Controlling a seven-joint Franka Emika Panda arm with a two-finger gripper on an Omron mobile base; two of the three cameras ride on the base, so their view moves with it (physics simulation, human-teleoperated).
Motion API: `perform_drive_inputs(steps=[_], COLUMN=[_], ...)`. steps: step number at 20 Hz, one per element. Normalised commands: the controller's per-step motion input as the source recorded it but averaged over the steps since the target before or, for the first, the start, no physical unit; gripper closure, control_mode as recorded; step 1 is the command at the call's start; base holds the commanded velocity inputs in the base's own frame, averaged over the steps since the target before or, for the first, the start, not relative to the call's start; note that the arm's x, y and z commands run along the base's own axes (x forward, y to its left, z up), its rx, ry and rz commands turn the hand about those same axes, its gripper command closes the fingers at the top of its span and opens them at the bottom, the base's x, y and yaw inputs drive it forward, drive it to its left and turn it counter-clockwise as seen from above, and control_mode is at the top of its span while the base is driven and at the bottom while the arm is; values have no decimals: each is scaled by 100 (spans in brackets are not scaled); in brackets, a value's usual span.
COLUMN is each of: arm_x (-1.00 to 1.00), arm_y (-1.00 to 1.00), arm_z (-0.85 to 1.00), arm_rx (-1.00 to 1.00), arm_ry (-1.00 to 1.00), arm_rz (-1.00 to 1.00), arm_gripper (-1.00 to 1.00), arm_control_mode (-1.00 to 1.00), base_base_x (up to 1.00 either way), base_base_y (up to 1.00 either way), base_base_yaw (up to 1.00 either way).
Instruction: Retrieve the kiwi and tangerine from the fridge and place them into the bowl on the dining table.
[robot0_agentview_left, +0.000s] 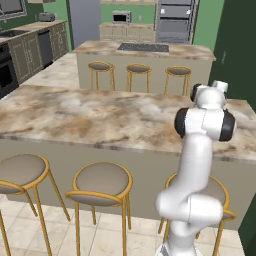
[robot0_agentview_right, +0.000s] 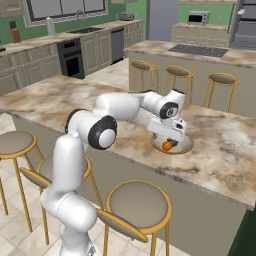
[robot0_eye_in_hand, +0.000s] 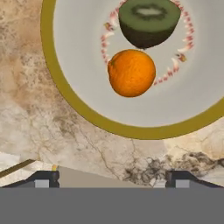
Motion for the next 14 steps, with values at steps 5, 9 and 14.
perform_drive_inputs(steps=[5, 9, 14], arm_x=[-100, -100, -100], arm_y=[31, 34, 17], arm_z=[47, 85, 100], arm_rx=[-12, -19, -21], arm_ry=[-22, -53, -46], arm_rz=[0, 0, 0], arm_gripper=[-100, -100, -100], arm_control_mode=[-100, -100, -100], base_base_x=[0, 0, 0], base_base_y=[0, 0, 0], base_base_yaw=[0, 0, 0])
